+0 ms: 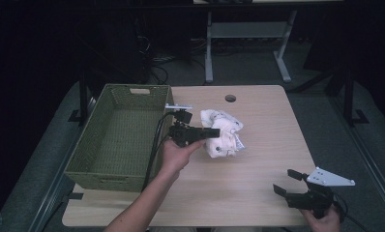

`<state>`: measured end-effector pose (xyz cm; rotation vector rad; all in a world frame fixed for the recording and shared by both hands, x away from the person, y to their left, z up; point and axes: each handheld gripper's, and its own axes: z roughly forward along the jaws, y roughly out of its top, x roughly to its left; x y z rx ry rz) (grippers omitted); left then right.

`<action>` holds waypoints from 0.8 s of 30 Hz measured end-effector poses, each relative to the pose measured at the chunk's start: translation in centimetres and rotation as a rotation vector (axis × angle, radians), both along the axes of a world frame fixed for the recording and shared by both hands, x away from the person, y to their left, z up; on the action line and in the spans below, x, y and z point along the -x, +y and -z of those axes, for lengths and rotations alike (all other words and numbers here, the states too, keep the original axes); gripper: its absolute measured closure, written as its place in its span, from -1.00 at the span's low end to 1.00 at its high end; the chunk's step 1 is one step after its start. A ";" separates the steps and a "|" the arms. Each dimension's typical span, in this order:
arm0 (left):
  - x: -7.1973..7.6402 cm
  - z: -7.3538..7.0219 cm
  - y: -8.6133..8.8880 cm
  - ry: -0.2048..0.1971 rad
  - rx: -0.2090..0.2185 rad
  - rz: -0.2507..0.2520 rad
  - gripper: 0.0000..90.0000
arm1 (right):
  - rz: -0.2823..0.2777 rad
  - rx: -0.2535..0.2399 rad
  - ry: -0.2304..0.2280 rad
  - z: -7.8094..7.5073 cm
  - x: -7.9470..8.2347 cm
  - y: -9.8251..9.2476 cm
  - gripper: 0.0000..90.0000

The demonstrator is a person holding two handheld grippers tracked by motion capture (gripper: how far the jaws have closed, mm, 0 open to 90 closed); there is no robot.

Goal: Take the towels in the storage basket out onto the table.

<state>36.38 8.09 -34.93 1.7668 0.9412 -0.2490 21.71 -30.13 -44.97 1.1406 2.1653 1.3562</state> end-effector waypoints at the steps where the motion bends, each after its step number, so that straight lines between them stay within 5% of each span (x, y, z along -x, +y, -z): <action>1: -0.1 0.3 -0.3 0.000 -0.006 0.001 0.64 | -0.001 0.000 0.001 0.0 0.0 -0.1 -0.59; 15: -0.3 3.5 -3.8 0.034 -0.089 0.009 0.64 | 0.004 -0.007 -0.001 0.0 -0.1 -0.1 -0.59; 24: -0.7 5.6 -4.7 0.072 -0.097 -0.035 0.64 | 0.002 -0.009 -0.005 -0.1 -0.1 -0.2 -0.59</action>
